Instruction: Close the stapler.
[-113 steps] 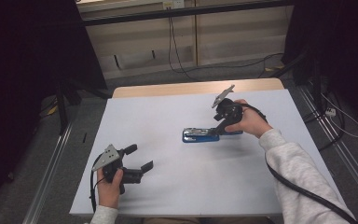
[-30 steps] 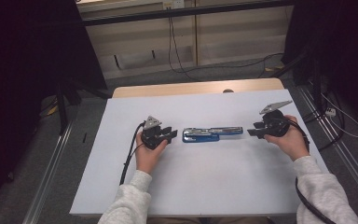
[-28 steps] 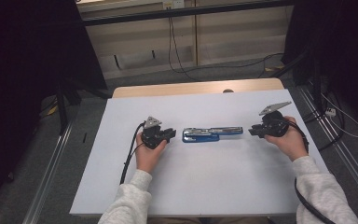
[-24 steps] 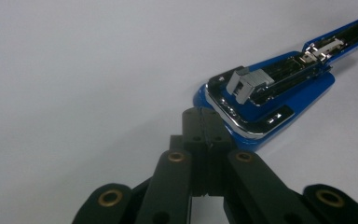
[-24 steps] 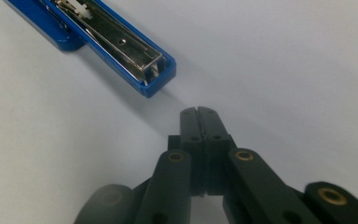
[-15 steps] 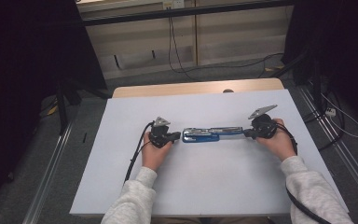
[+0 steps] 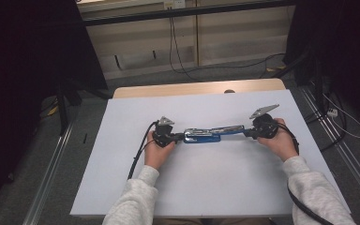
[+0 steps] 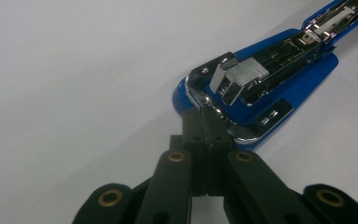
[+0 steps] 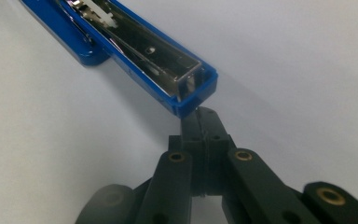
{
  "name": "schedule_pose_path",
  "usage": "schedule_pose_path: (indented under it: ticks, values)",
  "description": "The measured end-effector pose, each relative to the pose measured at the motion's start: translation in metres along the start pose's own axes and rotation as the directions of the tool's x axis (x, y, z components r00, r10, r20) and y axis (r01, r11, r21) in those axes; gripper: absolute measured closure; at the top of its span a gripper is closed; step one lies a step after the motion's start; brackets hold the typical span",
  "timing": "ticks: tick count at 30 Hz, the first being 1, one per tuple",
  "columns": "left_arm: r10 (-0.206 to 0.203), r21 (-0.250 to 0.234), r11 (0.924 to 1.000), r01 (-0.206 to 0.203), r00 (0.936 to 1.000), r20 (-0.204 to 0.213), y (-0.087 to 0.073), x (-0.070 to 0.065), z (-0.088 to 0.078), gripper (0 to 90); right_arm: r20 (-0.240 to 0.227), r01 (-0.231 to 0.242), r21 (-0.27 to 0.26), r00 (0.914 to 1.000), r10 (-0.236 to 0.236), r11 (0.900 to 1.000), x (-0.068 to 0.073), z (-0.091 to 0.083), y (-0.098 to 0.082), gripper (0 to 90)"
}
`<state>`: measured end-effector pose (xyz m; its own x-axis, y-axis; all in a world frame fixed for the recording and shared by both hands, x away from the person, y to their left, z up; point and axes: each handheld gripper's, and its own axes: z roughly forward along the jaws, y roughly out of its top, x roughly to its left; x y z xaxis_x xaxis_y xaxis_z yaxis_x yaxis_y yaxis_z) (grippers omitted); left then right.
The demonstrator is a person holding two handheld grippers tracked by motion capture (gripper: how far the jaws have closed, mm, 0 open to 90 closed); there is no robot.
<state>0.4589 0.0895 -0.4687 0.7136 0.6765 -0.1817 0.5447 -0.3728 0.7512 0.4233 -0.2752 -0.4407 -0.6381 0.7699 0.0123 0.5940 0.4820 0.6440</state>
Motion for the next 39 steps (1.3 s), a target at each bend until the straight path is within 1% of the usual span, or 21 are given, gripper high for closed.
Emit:
schedule_pose_path:
  ticks: [7, 13, 16, 18, 19, 20, 21, 23, 24, 25, 26, 27, 28, 29, 30, 32, 33, 34, 37, 38, 39]
  values:
    - [0.002, 0.004, 1.0, -0.002, 1.0, -0.006, 0.0, 0.0, 0.0, 90.0, -0.009, 0.007, -0.031, 0.9999, -0.007, 0.999, 0.004, -0.003, 0.007, 90.0]
    - [0.002, 0.002, 1.0, -0.002, 1.0, -0.004, 0.0, -0.001, 0.0, 90.0, -0.023, 0.003, -0.042, 0.9997, -0.004, 0.999, 0.007, -0.002, 0.007, 82.9]
    - [0.009, 0.006, 0.9999, -0.009, 0.9999, -0.007, 0.0, -0.001, 0.0, 90.0, -0.035, -0.019, -0.054, 0.9992, 0.017, 0.998, 0.006, -0.002, 0.006, 75.7]
    - [0.007, 0.003, 1.0, -0.007, 0.9999, -0.008, 0.0, -0.001, 0.0, 90.0, -0.035, -0.033, -0.061, 0.9989, 0.031, 0.998, 0.005, -0.002, 0.006, 68.5]
    - [0.008, 0.005, 1.0, -0.008, 0.9999, -0.007, 0.0, -0.001, 0.0, 90.0, -0.052, -0.046, -0.07, 0.9977, 0.043, 0.996, 0.005, -0.003, 0.005, 62.8]
    - [0.007, 0.005, 1.0, -0.007, 1.0, -0.006, 0.0, -0.001, 0.0, 90.0, -0.052, -0.046, -0.07, 0.9977, 0.043, 0.996, 0.005, -0.003, 0.005, 62.8]
    - [0.003, 0.002, 1.0, -0.003, 1.0, -0.005, 0.0, -0.001, 0.001, 90.0, -0.054, -0.064, -0.072, 0.9967, 0.06, 0.995, 0.005, -0.003, 0.005, 58.0]
    - [-0.001, 0.01, 0.9999, 0.001, 1.0, 0.004, 0.001, 0.001, -0.001, 89.3, -0.07, -0.065, -0.076, 0.9957, 0.06, 0.995, 0.006, -0.005, 0.004, 53.4]
    - [-0.003, 0.003, 1.0, 0.003, 1.0, -0.002, 0.001, 0.001, -0.001, 87.1, -0.067, -0.075, -0.078, 0.9953, 0.069, 0.994, 0.006, -0.006, 0.003, 48.6]
    - [0.0, -0.001, 1.0, 0.0, 0.9998, -0.019, 0.001, 0.0, -0.001, 80.6, -0.081, -0.076, -0.085, 0.9943, 0.069, 0.993, 0.007, -0.007, 0.002, 46.2]
    - [0.001, 0.006, 1.0, -0.001, 1.0, -0.003, 0.001, 0.001, -0.003, 80.6, -0.081, -0.076, -0.085, 0.9943, 0.069, 0.993, 0.007, -0.007, 0.002, 46.2]
    - [-0.009, 0.0, 1.0, 0.009, 0.9999, -0.011, 0.001, 0.0, -0.004, 72.0, -0.093, -0.102, -0.099, 0.9914, 0.093, 0.99, 0.007, -0.01, 0.001, 39.4]
    - [-0.025, -0.003, 0.9997, 0.025, 0.9996, -0.009, 0.002, 0.0, -0.007, 72.0, -0.093, -0.102, -0.099, 0.9914, 0.093, 0.99, 0.007, -0.01, 0.001, 39.4]
    - [-0.03, -0.013, 0.9995, 0.03, 0.9995, -0.005, 0.003, 0.0, -0.009, 64.8, -0.097, -0.101, -0.108, 0.9911, 0.091, 0.989, 0.008, -0.011, 0.001, 37.2]
    - [-0.035, -0.023, 0.9991, 0.035, 0.9994, 0.003, 0.003, 0.0, -0.011, 63.7, -0.1, -0.094, -0.114, 0.9915, 0.083, 0.989, 0.009, -0.012, 0.0, 36.4]
    - [-0.05, -0.034, 0.9981, 0.051, 0.9986, 0.013, 0.003, 0.001, -0.019, 52.5, -0.092, -0.095, -0.104, 0.9921, 0.085, 0.99, 0.012, -0.014, -0.001, 30.7]
    - [-0.063, -0.045, 0.9969, 0.064, 0.9975, 0.032, 0.003, 0.002, -0.022, 50.2, -0.096, -0.088, -0.106, 0.9923, 0.078, 0.99, 0.014, -0.015, -0.003, 30.3]
    - [-0.059, -0.06, 0.9963, 0.061, 0.9975, 0.04, 0.002, 0.002, -0.027, 49.6, -0.094, -0.09, -0.106, 0.9923, 0.08, 0.99, 0.015, -0.017, -0.004, 28.5]
    - [-0.03, -0.061, 0.9976, 0.033, 0.9982, 0.051, -0.001, 0.002, -0.037, 43.2, -0.091, -0.092, -0.112, 0.9925, 0.082, 0.989, 0.019, -0.02, -0.009, 24.6]
    - [-0.035, -0.074, 0.9965, 0.04, 0.9973, 0.064, -0.001, 0.001, -0.04, 41.7, -0.089, -0.091, -0.113, 0.9927, 0.081, 0.989, 0.02, -0.022, -0.01, 23.5]
    - [-0.024, -0.079, 0.9964, 0.029, 0.9976, 0.065, -0.002, 0.001, -0.043, 37.7, -0.089, -0.094, -0.116, 0.9925, 0.084, 0.989, 0.021, -0.023, -0.011, 21.7]
